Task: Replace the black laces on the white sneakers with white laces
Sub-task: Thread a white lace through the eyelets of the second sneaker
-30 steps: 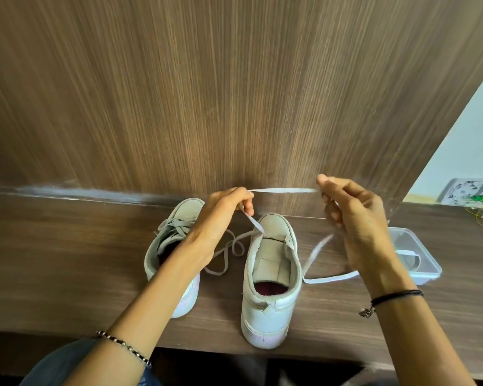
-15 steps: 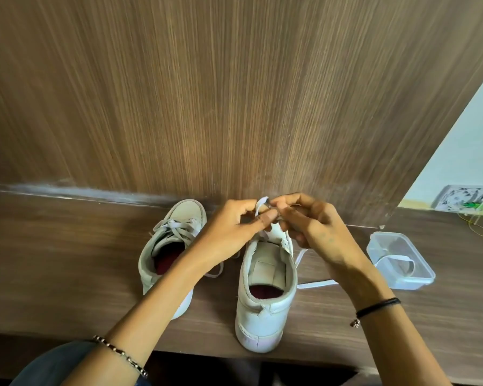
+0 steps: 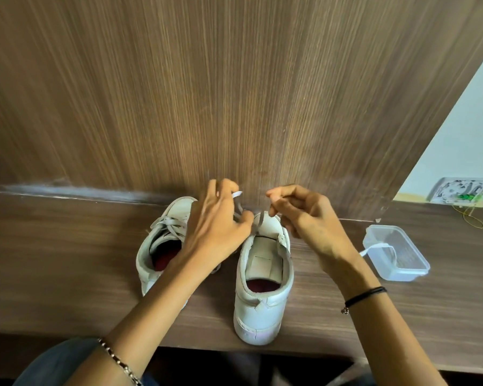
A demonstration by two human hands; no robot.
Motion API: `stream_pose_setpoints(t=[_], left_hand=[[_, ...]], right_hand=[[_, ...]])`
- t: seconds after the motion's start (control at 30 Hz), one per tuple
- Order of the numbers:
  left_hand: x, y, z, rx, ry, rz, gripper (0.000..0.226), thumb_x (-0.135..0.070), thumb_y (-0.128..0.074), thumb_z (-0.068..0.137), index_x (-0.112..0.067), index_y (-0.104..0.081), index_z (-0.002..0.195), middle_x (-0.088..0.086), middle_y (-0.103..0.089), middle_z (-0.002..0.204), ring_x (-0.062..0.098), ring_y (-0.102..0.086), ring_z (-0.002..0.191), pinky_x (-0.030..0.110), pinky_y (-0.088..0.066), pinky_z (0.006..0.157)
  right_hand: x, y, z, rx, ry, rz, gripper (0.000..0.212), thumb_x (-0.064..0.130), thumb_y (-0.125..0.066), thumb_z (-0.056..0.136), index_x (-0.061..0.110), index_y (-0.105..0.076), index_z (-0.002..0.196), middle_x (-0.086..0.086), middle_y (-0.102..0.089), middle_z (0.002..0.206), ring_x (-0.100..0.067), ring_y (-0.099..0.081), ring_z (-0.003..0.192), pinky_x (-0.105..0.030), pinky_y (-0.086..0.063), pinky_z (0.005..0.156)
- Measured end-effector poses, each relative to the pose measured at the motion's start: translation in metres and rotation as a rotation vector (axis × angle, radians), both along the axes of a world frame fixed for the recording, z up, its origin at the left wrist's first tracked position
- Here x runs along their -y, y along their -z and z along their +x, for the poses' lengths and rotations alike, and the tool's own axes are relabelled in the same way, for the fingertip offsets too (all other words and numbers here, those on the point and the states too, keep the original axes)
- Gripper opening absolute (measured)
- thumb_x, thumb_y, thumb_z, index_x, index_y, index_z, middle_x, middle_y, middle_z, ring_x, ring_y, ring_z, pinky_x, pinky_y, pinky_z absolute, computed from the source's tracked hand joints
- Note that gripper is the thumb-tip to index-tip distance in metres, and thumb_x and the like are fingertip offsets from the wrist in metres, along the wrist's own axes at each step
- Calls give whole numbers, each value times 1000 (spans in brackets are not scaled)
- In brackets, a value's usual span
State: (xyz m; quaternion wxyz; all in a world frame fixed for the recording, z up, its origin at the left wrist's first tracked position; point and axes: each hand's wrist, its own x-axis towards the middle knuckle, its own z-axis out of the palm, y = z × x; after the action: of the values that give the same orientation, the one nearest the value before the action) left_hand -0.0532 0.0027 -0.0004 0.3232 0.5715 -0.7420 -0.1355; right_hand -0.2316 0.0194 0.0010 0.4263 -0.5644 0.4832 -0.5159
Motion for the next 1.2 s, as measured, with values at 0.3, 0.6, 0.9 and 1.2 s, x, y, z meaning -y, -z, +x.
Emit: stream_pose_setpoints(t=[0.3, 0.6, 0.9, 1.2], left_hand=[[0, -5, -8, -167, 133, -25, 32, -34, -45, 108, -26, -65, 84, -18, -51, 70, 8, -51, 88, 45, -40, 101], [18, -5, 11, -312, -173, -62, 22, -27, -43, 108, -20, -64, 112, -14, -59, 95, 18, -51, 110, 39, -38, 104], [5, 2, -15, -126, 207, -25, 37, -40, -48, 106, -14, -68, 87, -12, -50, 68, 10, -52, 87, 47, -43, 97], [14, 6, 5, -214, -7, 4, 24, -17, -57, 96, -22, -70, 115, -10, -71, 113, 11, -57, 115, 29, -44, 101]], right_hand=[[1, -4, -8, 85, 41, 26, 15, 16, -61, 103, 4, -68, 108, 3, -58, 70, -2, -46, 54, -14, -36, 51], [2, -4, -22, 165, 138, -19, 15, 15, -59, 104, 7, -70, 111, 2, -62, 76, -7, -40, 55, -16, -30, 49], [2, 0, -12, 78, 39, 39, 15, 12, -61, 102, 3, -69, 112, -1, -66, 75, -7, -47, 56, -14, -39, 51], [5, 7, -22, 23, 156, 20, 8, 15, -68, 99, 8, -73, 99, 1, -70, 75, -5, -52, 56, -13, -41, 52]])
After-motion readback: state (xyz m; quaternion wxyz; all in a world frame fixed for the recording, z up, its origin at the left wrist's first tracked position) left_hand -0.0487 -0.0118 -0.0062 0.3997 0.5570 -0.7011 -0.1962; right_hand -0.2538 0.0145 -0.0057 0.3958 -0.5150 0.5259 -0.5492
